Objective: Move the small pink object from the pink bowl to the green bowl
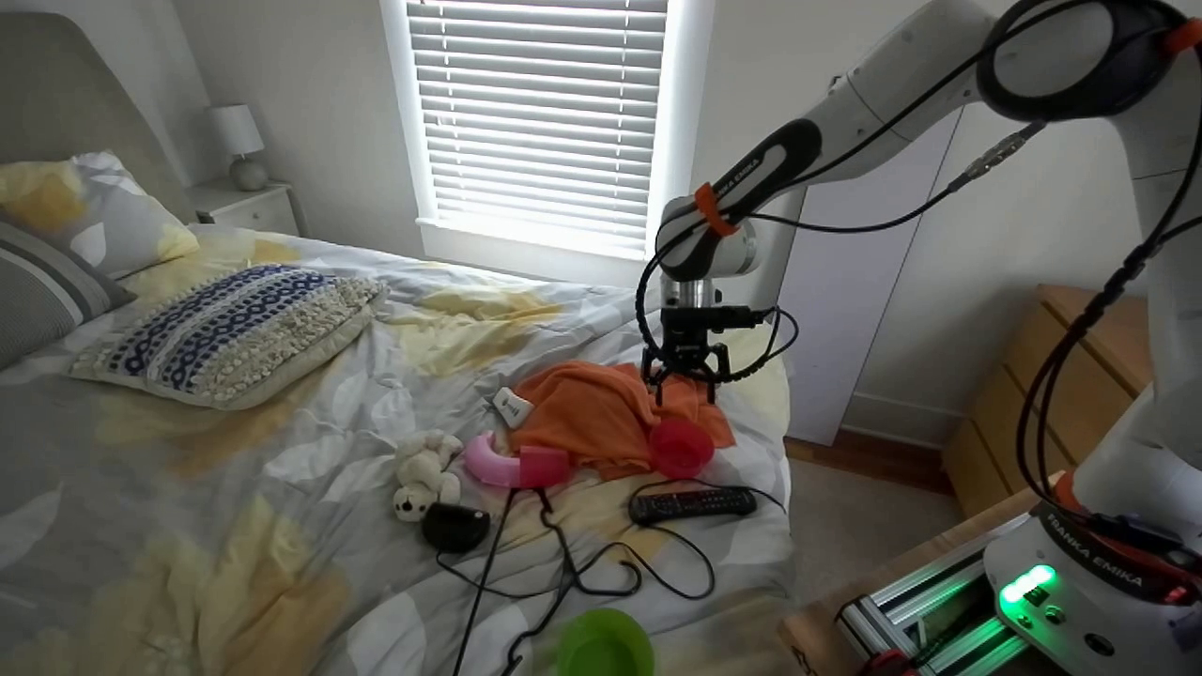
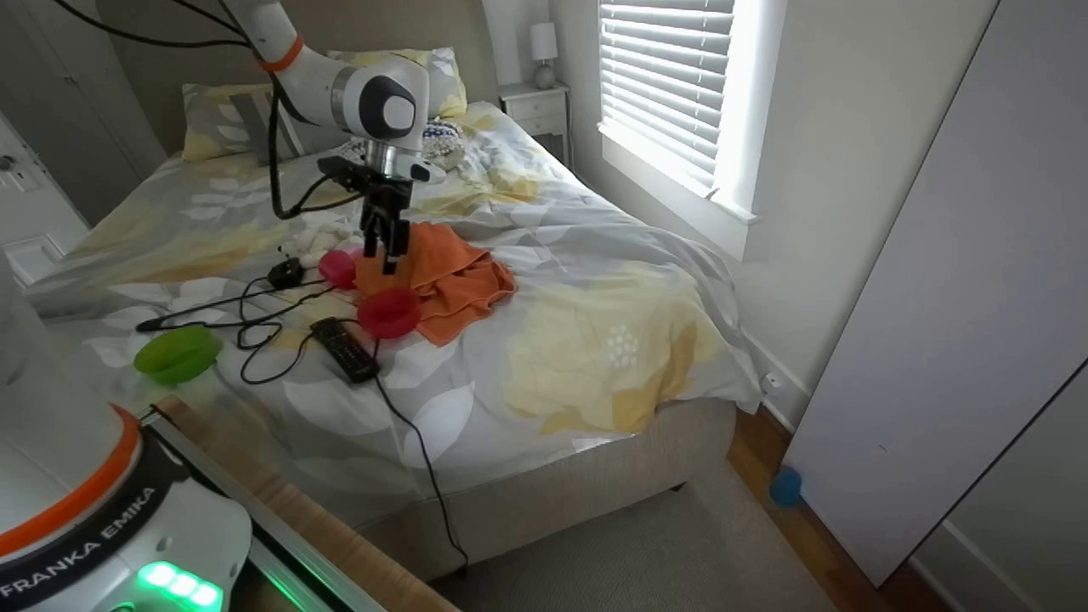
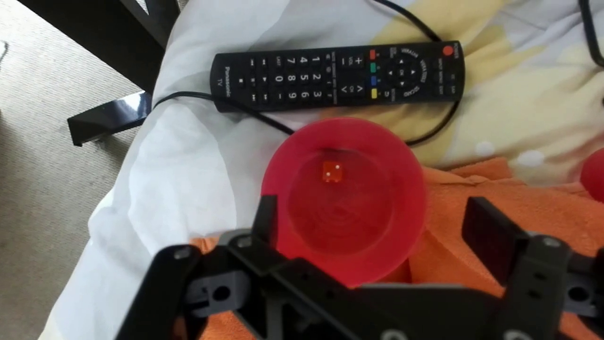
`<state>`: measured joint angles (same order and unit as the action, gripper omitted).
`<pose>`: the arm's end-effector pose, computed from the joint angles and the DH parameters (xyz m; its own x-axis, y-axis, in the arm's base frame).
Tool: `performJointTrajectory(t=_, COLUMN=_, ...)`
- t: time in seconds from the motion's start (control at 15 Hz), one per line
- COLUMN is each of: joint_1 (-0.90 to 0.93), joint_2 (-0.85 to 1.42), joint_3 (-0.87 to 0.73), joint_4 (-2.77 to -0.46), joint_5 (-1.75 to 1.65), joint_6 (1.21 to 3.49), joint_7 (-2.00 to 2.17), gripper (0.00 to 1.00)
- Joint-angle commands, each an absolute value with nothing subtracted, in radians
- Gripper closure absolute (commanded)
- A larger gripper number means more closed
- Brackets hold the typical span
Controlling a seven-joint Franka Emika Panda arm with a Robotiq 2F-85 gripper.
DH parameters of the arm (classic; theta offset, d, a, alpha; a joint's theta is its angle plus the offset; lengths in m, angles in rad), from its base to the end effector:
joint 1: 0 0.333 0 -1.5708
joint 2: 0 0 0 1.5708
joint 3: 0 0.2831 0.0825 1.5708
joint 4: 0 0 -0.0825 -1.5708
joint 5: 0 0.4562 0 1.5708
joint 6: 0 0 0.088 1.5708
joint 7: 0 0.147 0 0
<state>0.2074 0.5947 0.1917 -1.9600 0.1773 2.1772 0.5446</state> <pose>0.5246 0.2502 0.0267 0.8667 -0.2601 -0.4255 -0.2784 -0.9603 0.0199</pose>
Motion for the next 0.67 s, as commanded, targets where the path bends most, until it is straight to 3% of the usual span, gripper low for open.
performJointTrajectory(t=0.0, joint_1=0.232, joint_2=0.697, joint_3=0.166, joint_4=-1.887, joint_5=0.227, joint_6=2.175, joint_7=0.506, gripper=0.0)
performJointTrajectory(t=0.2, joint_1=0.22, joint_2=0.756, joint_3=0.163, joint_4=-1.864, joint_5=0.264, joint_6=2.185, joint_7=0.478, gripper=0.18)
performJointTrajectory(t=0.4, joint_1=0.223, joint_2=0.806, joint_3=0.154, joint_4=-1.831, joint_5=0.282, joint_6=2.188, joint_7=0.462, gripper=0.43)
performJointTrajectory(t=0.6, joint_1=0.223, joint_2=0.85, joint_3=0.151, joint_4=-1.798, joint_5=0.291, joint_6=2.179, joint_7=0.455, gripper=0.47)
